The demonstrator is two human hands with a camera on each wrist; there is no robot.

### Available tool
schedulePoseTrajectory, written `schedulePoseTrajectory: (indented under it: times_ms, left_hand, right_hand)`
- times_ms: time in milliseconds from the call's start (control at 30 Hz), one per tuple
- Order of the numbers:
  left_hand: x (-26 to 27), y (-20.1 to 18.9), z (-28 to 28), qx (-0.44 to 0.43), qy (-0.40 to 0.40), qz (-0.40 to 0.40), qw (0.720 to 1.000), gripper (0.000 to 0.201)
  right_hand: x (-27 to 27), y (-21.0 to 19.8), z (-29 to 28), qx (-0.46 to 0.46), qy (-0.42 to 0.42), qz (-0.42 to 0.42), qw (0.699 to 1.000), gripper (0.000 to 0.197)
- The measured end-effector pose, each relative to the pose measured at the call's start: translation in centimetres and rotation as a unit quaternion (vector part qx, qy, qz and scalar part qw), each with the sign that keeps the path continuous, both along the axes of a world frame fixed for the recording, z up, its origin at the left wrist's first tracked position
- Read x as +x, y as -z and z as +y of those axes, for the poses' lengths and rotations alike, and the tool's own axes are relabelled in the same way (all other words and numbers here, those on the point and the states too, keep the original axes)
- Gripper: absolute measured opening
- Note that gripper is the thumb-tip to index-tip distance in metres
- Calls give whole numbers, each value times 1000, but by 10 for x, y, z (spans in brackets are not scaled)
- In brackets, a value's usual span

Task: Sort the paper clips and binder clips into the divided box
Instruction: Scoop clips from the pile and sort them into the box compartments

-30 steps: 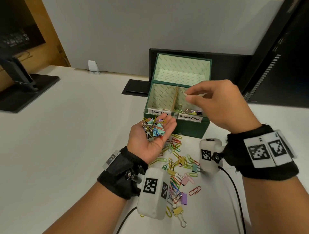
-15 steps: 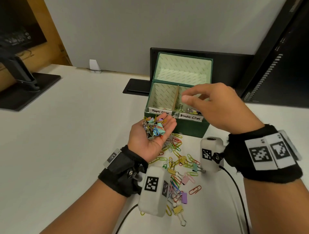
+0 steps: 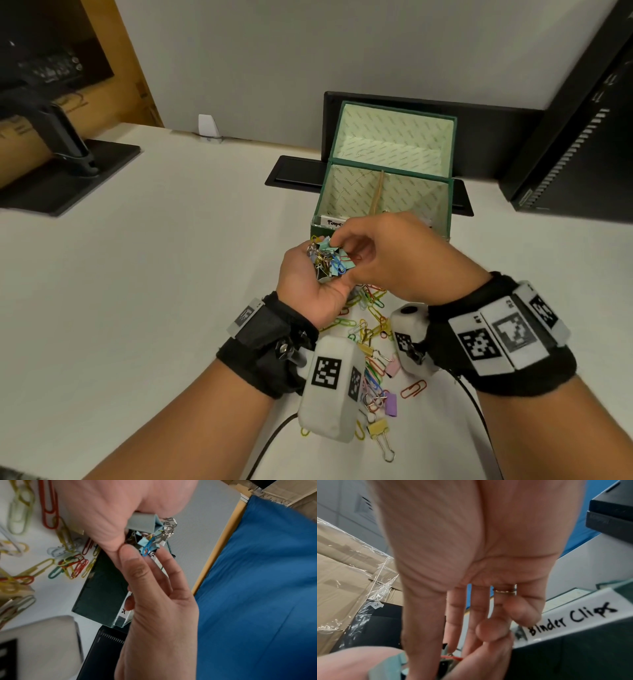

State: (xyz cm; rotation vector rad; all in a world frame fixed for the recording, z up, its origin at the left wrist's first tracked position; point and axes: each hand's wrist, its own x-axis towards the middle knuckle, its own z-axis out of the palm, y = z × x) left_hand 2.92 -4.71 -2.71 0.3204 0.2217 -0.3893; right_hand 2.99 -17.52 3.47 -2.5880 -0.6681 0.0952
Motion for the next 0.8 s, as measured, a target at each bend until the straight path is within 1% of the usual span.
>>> schedulePoseTrajectory:
  times_ms: [100, 233, 400, 500, 667, 800]
  left_hand:
    - [0, -1, -1, -12, -16, 23, 1000, 34]
    - [-2, -2, 0, -32, -25, 31, 999, 39]
    - [-3, -4, 1, -52, -3, 28, 998, 47]
    - [-4, -5, 0, -70, -1, 14, 997, 46]
    - [-4, -7, -1, -82, -11, 11, 997, 47]
    - [-5, -8, -1, -82, 0, 6, 997, 55]
  right_hand:
    - [0, 0, 1, 15, 3, -10, 1000, 34]
    - [2, -3, -3, 33, 18, -18, 999, 19]
    - [4, -5, -7, 78, 32, 0, 996, 17]
    - [4, -7, -9, 89, 34, -3, 995, 14]
    - [2, -12, -9, 110, 36, -21, 993, 19]
    - [1, -14, -8, 161, 37, -25, 986, 12]
